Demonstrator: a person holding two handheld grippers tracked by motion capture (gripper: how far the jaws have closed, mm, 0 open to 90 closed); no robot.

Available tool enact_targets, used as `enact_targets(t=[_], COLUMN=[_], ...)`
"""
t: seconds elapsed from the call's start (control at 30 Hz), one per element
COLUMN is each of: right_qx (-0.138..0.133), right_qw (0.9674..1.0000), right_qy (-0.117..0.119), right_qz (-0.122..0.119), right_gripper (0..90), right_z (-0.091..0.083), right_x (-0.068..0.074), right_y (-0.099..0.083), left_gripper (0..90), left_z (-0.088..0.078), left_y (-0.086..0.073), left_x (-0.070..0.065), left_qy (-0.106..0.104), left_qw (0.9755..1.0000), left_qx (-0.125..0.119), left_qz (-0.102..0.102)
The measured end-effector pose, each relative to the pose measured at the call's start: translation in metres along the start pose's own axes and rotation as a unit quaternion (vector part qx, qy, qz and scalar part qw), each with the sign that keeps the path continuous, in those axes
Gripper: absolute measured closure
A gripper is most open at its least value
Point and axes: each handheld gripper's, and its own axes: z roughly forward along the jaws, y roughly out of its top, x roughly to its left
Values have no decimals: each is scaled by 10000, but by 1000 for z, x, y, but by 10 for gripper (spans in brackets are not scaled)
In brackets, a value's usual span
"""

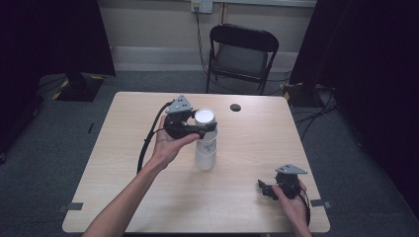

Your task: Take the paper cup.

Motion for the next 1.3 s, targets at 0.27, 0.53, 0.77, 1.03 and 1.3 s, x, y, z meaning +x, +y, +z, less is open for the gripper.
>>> enact_targets(t=[0.27, 0.53, 0.77, 1.03, 1.3], right_qx=[-1, 0, 0, 0, -1], right_qw=[10000, 10000, 10000, 10000, 10000], right_qy=[-4, 0, -4, -6, -5], right_qz=[0, 0, 0, -1, -1], right_gripper=[106, 106, 106, 106, 106], right_z=[0, 0, 0, 0, 0], right_x=[0, 0, 0, 0, 0], right_y=[0, 0, 0, 0, 0], left_gripper=[346, 346, 346, 347, 347], left_z=[-11, -27, -42, -52, -64], left_y=[5, 8, 7, -4, -13], left_x=[3, 5, 5, 7, 8], left_qy=[-1, 63, 68, 174, 227], left_qw=[9999, 9998, 9997, 9997, 9995], left_qx=[-118, -174, -244, -168, -126], left_qz=[-20, -42, -22, -77, -196])
